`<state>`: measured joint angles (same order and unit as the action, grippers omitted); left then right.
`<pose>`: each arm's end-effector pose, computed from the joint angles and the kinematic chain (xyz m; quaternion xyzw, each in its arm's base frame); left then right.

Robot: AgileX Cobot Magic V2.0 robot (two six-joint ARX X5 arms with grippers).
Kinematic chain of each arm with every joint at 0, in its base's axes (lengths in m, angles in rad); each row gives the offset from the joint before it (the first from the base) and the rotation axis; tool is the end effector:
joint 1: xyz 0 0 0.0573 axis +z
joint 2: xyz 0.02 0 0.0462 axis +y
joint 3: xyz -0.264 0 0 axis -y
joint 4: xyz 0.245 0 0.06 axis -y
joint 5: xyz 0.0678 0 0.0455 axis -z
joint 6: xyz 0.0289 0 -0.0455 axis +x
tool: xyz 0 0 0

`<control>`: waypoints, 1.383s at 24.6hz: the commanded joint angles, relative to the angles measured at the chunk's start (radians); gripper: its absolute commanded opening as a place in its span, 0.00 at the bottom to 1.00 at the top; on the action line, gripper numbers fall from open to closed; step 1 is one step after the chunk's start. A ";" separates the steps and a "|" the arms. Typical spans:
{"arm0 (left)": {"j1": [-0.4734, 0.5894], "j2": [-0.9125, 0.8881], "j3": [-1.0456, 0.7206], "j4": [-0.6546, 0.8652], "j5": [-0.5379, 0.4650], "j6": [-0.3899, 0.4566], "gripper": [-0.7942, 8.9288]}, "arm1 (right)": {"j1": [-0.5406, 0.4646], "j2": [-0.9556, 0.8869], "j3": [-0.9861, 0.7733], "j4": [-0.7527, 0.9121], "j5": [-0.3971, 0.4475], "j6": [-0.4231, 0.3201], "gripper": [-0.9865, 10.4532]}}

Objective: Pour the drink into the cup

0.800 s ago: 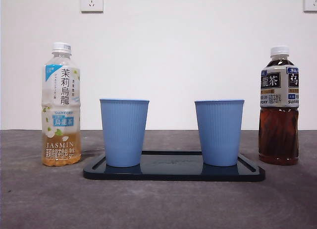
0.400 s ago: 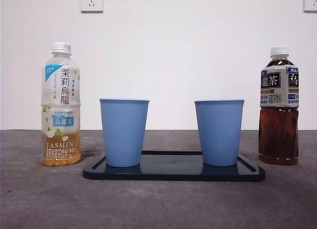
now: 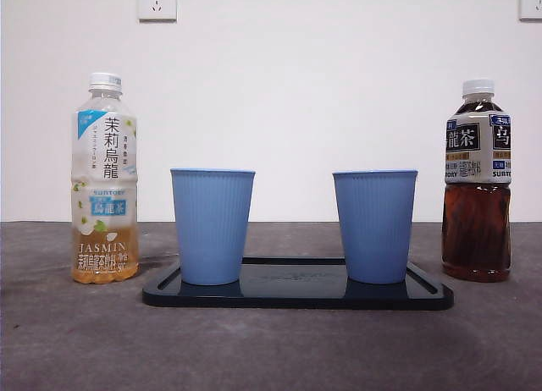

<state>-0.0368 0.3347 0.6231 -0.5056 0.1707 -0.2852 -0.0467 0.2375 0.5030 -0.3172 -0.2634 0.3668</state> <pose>0.0822 -0.0079 0.2967 -0.1477 0.1217 -0.0865 0.9777 0.0799 0.0038 0.2829 0.1852 0.0448 0.1016 0.9764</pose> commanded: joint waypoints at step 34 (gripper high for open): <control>-0.017 0.249 0.103 -0.182 0.225 0.213 0.56 | 0.220 0.330 -0.101 0.085 0.003 0.001 0.42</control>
<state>-0.0528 0.5804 0.7078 -0.6968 0.3920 -0.0723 0.1684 0.5583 0.4038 -0.2581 -0.2745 0.3218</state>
